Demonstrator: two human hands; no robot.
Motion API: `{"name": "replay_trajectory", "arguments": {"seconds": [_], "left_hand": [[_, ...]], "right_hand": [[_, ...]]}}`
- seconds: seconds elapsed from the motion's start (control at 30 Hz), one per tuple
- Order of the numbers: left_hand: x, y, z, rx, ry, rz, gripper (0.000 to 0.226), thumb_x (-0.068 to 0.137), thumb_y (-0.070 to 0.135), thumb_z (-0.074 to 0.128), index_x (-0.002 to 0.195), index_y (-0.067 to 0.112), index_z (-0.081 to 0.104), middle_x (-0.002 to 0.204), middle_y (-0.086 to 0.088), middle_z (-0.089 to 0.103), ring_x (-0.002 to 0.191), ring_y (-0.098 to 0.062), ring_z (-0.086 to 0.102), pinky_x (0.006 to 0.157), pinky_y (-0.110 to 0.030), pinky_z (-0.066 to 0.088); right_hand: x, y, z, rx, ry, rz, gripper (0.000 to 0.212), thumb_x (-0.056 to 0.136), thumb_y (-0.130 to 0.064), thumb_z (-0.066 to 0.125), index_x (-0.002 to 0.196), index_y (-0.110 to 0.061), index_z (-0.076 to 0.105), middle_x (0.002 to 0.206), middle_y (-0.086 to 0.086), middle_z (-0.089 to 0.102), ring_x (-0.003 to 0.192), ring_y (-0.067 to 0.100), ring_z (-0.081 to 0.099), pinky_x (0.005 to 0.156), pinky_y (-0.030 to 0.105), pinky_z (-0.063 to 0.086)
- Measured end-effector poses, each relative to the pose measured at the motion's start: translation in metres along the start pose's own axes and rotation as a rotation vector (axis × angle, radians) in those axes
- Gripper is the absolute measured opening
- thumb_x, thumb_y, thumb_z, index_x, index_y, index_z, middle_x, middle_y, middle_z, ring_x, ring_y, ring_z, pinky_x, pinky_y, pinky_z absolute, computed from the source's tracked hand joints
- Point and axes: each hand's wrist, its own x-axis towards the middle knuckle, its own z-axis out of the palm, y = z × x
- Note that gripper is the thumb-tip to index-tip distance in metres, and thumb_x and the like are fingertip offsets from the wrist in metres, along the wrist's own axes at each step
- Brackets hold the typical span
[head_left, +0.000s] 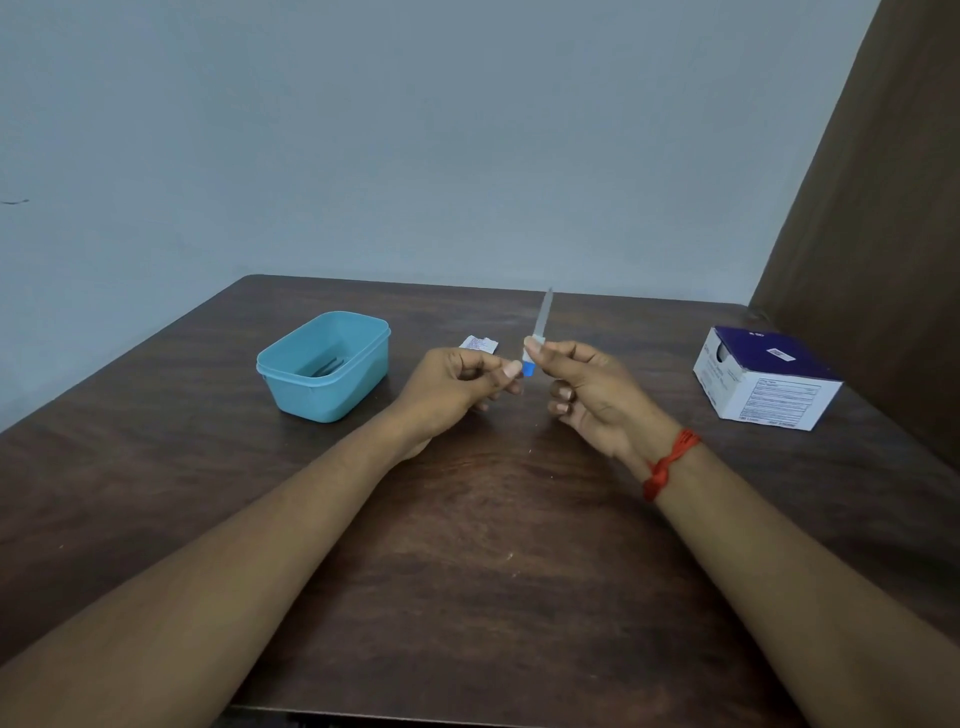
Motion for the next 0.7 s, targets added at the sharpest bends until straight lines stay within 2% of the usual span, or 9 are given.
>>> {"name": "replay_trajectory", "arguments": {"seconds": [0.1,0.27,0.43,0.6,0.7], "left_hand": [[0.0,0.0,0.002,0.004,-0.022,0.021,0.023,0.087,0.039,0.072,0.098,0.021,0.08,0.092,-0.001,0.079,0.073,-0.003,0.062,0.065,-0.019,0.053],[0.002,-0.003,0.006,0.048,0.007,0.041,0.018,0.09,0.03,0.073,0.105,0.02,0.078,0.092,0.002,0.079,0.072,0.002,0.064,0.065,-0.019,0.053],[0.001,-0.001,0.009,0.055,0.009,0.056,0.008,0.091,0.025,0.074,0.095,0.021,0.079,0.084,-0.001,0.078,0.068,-0.002,0.063,0.062,-0.019,0.053],[0.0,0.001,0.008,0.146,-0.017,0.015,0.007,0.088,0.02,0.077,0.081,0.018,0.077,0.076,-0.002,0.076,0.07,-0.01,0.064,0.064,-0.023,0.053],[0.0,0.002,0.007,0.209,-0.061,-0.032,0.009,0.086,0.019,0.077,0.082,0.011,0.077,0.075,0.002,0.076,0.075,-0.015,0.066,0.073,-0.031,0.055]], "right_hand": [[-0.001,0.002,0.003,0.025,0.025,0.004,0.016,0.059,-0.034,0.087,0.064,-0.024,0.075,0.084,-0.011,0.075,0.045,0.004,0.034,0.045,0.019,0.033],[0.001,0.003,0.003,0.06,0.045,0.005,0.019,0.06,-0.031,0.086,0.072,-0.021,0.075,0.083,-0.01,0.075,0.046,0.004,0.034,0.045,0.018,0.033],[0.003,0.004,0.003,0.043,0.062,0.013,0.015,0.062,-0.028,0.088,0.068,-0.02,0.077,0.077,-0.008,0.073,0.046,0.004,0.035,0.044,0.018,0.033],[0.006,-0.001,-0.002,0.105,0.165,-0.019,0.022,0.073,-0.023,0.087,0.089,-0.017,0.073,0.067,-0.013,0.07,0.044,0.004,0.033,0.041,0.018,0.031],[0.007,-0.005,-0.007,0.133,0.199,-0.043,0.024,0.076,-0.021,0.085,0.097,-0.014,0.075,0.078,-0.01,0.073,0.046,0.005,0.032,0.042,0.018,0.03]]}}
